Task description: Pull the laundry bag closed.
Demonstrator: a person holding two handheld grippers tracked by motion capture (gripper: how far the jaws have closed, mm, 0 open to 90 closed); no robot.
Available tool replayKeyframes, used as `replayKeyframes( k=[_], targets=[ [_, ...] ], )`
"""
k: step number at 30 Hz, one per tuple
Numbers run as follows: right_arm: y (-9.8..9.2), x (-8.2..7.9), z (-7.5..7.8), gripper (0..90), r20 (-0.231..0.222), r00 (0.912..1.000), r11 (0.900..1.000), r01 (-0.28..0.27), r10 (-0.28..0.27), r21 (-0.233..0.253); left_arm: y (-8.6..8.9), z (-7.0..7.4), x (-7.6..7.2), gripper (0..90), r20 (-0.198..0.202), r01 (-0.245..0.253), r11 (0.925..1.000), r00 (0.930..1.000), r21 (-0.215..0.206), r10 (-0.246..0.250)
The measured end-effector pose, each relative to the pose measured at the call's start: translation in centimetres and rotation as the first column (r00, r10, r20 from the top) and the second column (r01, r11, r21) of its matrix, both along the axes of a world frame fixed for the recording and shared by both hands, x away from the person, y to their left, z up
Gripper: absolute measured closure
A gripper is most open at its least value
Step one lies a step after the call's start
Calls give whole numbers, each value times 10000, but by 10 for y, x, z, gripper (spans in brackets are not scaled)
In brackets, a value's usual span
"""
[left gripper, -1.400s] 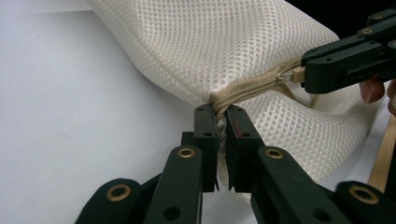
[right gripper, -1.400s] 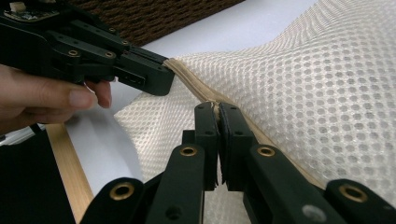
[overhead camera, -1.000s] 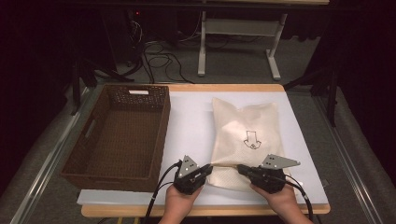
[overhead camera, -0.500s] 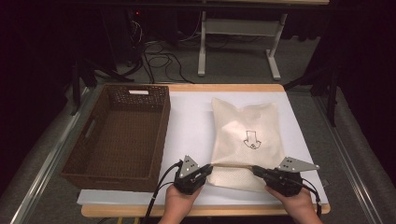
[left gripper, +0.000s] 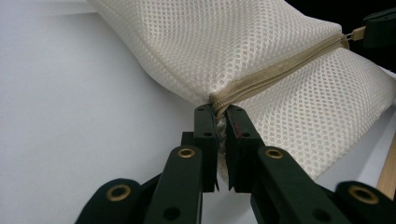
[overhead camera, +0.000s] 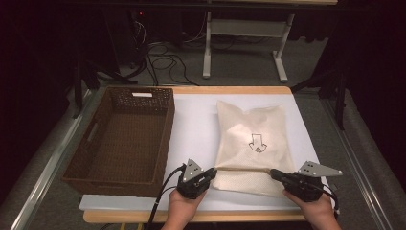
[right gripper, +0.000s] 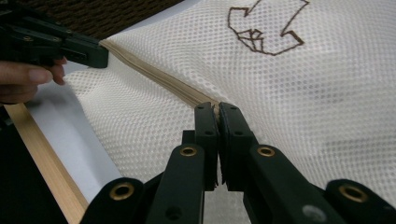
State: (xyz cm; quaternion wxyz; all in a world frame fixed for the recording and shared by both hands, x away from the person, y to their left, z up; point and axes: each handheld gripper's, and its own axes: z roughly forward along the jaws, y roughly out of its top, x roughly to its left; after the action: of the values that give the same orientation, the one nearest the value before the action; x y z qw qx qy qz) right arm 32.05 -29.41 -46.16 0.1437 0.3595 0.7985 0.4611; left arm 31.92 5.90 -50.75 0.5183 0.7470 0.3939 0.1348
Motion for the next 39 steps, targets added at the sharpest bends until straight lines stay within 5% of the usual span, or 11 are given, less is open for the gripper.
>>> replayKeyframes(
  k=[22, 33, 39],
  targets=[
    [-54, -8, -2, 882, -30, 9941, 9941, 1087, -1087, -32, 1, 0, 0, 841, -97, -83, 9999, 9999, 83, 84],
    [-84, -10, -15, 881, -391, 9822, 9828, 1829, -1837, -233, 3, -1, 1, 844, -320, -54, 9997, 9995, 222, 61],
    [-85, -11, -25, 871, -585, 9816, 9826, 1792, -1820, -493, -1, -3, -2, 824, -302, 198, 9949, 9994, 993, -169]
  ],
)
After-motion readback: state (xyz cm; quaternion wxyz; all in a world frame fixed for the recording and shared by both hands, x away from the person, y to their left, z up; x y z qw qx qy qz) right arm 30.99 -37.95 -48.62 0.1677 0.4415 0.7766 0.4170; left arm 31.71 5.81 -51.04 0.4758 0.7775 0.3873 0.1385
